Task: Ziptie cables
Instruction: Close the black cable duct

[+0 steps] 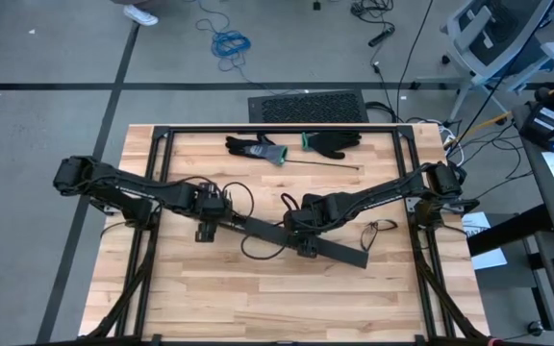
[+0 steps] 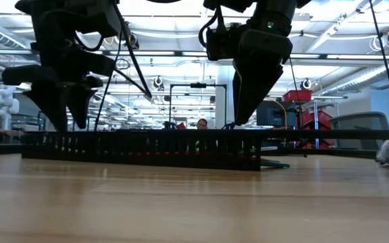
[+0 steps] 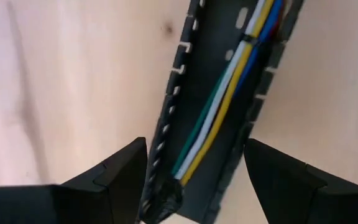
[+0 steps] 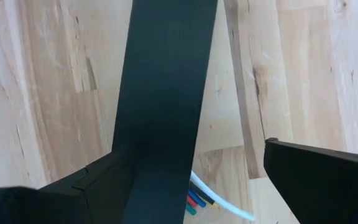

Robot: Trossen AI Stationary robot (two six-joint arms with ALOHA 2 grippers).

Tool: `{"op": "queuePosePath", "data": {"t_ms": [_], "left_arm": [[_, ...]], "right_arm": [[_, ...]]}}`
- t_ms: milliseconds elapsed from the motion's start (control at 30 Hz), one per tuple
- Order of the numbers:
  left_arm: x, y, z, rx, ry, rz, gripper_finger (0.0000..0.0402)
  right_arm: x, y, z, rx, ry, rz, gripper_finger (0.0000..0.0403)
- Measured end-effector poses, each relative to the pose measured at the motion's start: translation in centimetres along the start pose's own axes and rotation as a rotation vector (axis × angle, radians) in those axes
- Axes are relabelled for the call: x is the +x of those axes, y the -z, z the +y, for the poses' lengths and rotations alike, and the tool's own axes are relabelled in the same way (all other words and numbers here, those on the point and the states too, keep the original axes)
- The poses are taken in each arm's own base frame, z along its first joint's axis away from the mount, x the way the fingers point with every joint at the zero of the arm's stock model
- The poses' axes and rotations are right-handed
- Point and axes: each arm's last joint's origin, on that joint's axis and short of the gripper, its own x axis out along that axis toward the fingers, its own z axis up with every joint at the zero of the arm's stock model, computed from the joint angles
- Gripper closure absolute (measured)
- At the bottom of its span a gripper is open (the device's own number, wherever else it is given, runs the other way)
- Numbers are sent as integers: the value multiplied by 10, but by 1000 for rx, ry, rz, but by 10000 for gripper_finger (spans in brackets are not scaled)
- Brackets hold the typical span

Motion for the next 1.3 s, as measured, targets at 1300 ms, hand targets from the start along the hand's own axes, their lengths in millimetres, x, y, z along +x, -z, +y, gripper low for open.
{"op": "queuePosePath", "data": {"t_ms": [1300], "left_arm": [[-62,-56,25,38,201,-199,125]], "right_arm": [[-1,0,8,84,-20,-22,69]]}}
